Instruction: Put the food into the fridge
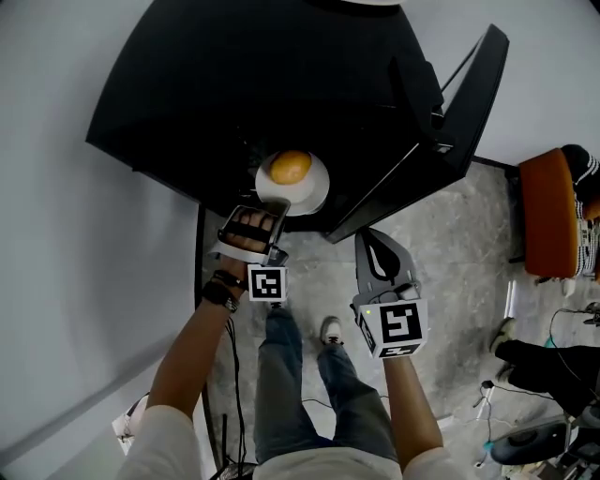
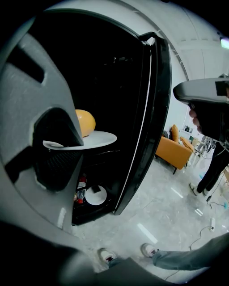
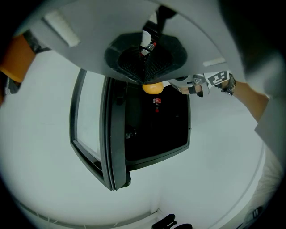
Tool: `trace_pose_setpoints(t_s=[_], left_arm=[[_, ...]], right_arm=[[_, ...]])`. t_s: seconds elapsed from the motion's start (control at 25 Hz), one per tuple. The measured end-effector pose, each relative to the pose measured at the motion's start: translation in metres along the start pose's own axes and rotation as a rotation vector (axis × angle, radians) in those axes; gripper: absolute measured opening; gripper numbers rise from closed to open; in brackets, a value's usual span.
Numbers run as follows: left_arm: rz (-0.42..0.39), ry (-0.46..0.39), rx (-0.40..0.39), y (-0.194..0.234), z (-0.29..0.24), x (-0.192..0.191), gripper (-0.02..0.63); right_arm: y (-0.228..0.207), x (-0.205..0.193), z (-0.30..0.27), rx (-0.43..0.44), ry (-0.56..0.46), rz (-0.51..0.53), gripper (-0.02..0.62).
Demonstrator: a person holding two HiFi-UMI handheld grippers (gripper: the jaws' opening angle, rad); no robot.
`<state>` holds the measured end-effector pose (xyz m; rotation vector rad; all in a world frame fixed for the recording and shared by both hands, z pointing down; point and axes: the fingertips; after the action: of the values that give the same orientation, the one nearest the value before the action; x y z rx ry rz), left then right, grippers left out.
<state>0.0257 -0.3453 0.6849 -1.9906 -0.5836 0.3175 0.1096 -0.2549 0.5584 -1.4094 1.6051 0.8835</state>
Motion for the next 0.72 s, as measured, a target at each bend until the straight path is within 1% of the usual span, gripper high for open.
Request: trace_pose_setpoints(t_s=[0.24, 0.4, 0.64, 0.72], left_arm=[[-0.004, -0.014, 0.016, 0.001, -0.016, 0.005, 0.021], [-0.021, -0.008, -0.006, -0.008, -0.026, 0.005, 0.021], [-0.025, -0.009, -0.013, -0.011, -0.033, 0.006, 0.021], [-0.031, -0.003, -0.028, -0.014, -0.036, 0.006, 0.021]], right_arm=[[-0.002, -0.002, -0.005, -0.010, -0.007, -0.032, 0.006], [0.000, -0.005, -0.009, -0.003, -0.004, -0.038, 0.006], [0.000, -0.009, -0.008, 0.001, 0.007, -0.035, 0.006], [-0.001, -0.009, -0.007, 0.001, 0.005, -0.040, 0.006]])
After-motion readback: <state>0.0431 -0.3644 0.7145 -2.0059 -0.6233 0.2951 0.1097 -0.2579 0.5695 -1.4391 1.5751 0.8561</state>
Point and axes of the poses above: the fingertips, and each gripper's own axes: z backward along the fingers, y to its left, x out of its top, and after that the axes turned 6 degrees about y, right-handed
